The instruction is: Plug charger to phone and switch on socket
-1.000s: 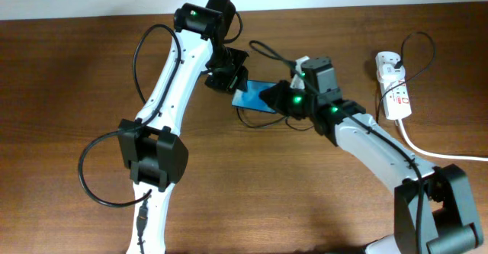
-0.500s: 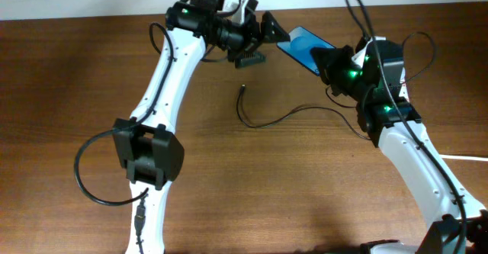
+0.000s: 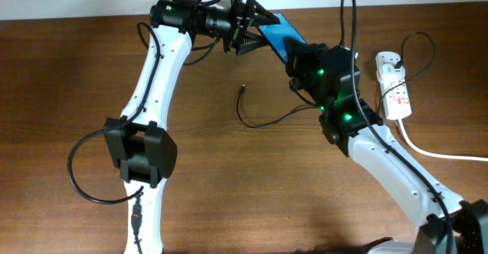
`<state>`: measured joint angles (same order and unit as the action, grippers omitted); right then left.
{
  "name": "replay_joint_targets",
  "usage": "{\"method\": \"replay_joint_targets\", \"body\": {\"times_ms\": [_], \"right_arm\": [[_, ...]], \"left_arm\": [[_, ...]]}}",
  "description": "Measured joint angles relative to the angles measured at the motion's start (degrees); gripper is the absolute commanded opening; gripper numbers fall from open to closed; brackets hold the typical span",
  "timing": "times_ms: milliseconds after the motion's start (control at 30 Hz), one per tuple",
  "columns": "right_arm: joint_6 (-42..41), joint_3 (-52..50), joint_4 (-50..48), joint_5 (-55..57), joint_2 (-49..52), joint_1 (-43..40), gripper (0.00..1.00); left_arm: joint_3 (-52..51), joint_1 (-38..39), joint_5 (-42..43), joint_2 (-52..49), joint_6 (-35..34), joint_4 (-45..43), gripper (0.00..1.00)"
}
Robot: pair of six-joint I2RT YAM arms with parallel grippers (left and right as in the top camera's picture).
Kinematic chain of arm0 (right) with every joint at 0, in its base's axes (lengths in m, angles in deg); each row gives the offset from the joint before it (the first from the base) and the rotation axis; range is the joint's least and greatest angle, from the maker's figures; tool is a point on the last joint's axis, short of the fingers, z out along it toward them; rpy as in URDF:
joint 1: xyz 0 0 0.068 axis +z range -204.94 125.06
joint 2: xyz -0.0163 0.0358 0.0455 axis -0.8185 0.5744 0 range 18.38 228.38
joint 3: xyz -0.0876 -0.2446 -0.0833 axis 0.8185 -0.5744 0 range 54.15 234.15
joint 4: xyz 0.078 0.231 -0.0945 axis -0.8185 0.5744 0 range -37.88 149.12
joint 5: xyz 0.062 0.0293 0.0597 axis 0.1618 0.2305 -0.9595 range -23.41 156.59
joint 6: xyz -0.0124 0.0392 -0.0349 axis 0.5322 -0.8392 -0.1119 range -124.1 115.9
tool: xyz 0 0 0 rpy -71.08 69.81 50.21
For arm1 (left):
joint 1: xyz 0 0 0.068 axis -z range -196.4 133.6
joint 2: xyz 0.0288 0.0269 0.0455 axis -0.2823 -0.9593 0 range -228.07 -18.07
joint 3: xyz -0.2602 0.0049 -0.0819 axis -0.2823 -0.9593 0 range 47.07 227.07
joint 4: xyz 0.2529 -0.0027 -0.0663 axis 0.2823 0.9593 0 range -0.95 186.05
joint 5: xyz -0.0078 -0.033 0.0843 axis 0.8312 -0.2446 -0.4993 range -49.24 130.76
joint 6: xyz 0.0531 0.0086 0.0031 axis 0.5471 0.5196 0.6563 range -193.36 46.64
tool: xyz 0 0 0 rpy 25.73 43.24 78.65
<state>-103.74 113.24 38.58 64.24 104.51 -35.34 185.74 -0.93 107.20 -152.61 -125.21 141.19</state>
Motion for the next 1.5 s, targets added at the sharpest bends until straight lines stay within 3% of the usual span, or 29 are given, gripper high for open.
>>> {"method": "replay_joint_targets", "body": {"times_ms": [167, 367, 433, 467, 533, 600, 767, 900, 1100, 1200, 1300, 1367, 1400, 1500], "right_arm": [[-6.3, 0.0, -0.2, 3.7, 0.7, 2.4, 0.04], [-7.7, 0.0, -3.2, 6.4, 2.0, 4.2, 0.04], [-8.0, 0.0, -3.3, 7.0, 2.1, 4.2, 0.04], [-8.1, 0.0, -3.4, 7.3, 2.1, 4.2, 0.04], [-8.2, 0.1, -3.8, 7.5, 2.1, 4.2, 0.04], [-8.8, 0.3, -4.5, 8.2, 2.1, 4.1, 0.04], [-11.0, 0.3, -4.6, 8.3, 2.1, 4.1, 0.04], [-10.6, 0.3, -4.3, 8.4, 2.1, 4.1, 0.18], [-8.4, 0.3, -4.0, 7.4, 2.3, 4.4, 0.57], [-7.7, 0.3, -4.0, 7.2, 2.3, 4.4, 0.59], [-0.2, 0.3, -3.3, 5.8, 2.3, 4.5, 0.59], [10.3, 0.4, -0.8, 2.3, 2.3, 4.5, 0.69], [18.8, 0.6, 5.4, -0.5, 2.3, 4.5, 0.71], [30.4, 1.0, 18.4, -3.6, 2.3, 4.5, 0.70]], "left_arm": [[0.0, -0.1, 0.2, 0.0, -3.3, -0.9, 0.52], [0.0, 0.6, 0.0, 0.0, -4.0, -1.0, 0.46], [0.0, 1.3, -0.6, 0.0, -4.3, -1.0, 0.38], [0.0, 1.5, -0.9, 0.0, -4.3, -0.9, 0.31], [0.0, 1.6, -1.3, 0.0, -4.7, -0.8, 0.08], [0.0, 1.6, -1.7, 0.0, -5.0, -0.5, 0.00], [-0.1, 1.5, -1.9, 0.0, -6.0, -0.8, 0.00], [-0.1, 1.7, -2.9, 0.0, -6.0, -0.6, 0.00], [-0.1, 1.2, -9.9, 0.0, -3.1, -0.8, 0.00], [-0.1, -0.9, -11.4, 0.0, -1.4, -0.7, 0.00], [-0.1, -4.5, -11.6, 0.0, 2.7, 0.1, 0.00], [-0.1, -7.4, -11.9, 0.0, 6.8, 1.5, 0.00], [-0.1, -9.5, -12.0, 0.0, 9.5, 2.7, 0.00], [0.0, -15.7, -12.9, 0.0, 19.4, 9.6, 0.00]]}}
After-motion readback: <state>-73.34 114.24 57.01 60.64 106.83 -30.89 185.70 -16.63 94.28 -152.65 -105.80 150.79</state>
